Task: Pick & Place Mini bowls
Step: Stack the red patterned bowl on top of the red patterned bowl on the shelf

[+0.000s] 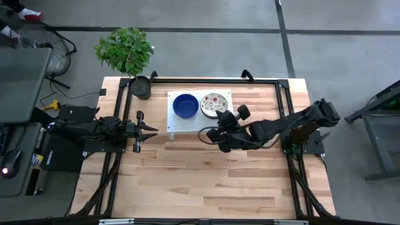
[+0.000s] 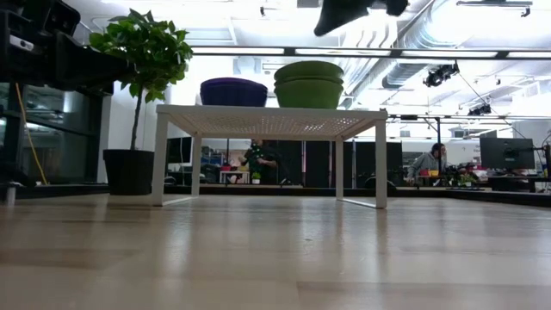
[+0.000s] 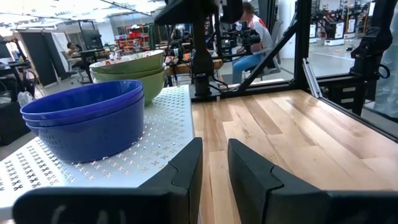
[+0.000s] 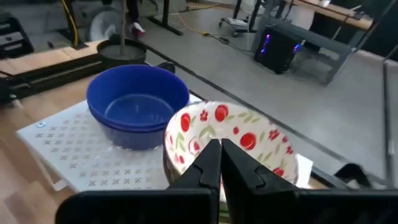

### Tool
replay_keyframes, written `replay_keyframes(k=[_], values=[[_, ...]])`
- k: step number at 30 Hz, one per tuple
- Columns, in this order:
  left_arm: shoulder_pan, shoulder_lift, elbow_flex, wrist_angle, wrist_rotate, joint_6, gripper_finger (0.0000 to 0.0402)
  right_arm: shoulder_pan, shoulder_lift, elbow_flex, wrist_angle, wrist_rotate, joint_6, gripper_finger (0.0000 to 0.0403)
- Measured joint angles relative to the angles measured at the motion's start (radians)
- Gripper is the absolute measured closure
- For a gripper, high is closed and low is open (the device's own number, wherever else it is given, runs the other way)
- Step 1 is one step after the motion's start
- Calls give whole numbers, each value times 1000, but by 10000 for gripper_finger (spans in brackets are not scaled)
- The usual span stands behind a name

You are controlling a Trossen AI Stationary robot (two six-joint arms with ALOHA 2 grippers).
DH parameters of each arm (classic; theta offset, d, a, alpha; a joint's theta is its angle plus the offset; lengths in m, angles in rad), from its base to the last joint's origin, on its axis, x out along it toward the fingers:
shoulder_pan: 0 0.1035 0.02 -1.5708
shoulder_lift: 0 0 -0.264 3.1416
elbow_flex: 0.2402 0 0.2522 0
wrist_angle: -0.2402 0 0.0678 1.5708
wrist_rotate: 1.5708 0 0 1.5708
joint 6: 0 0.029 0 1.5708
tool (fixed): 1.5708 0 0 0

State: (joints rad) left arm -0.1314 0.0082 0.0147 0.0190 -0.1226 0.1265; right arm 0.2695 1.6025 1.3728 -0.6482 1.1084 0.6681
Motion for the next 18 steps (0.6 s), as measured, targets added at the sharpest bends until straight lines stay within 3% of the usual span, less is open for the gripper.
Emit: replay_keyframes(k=[7,18], values=[[0,0,0,0,0,0,330,6,-43,-171,285,57,-127,402],[0,0,0,0,0,0,330,-8,-49,-265,385,-12,-154,402]])
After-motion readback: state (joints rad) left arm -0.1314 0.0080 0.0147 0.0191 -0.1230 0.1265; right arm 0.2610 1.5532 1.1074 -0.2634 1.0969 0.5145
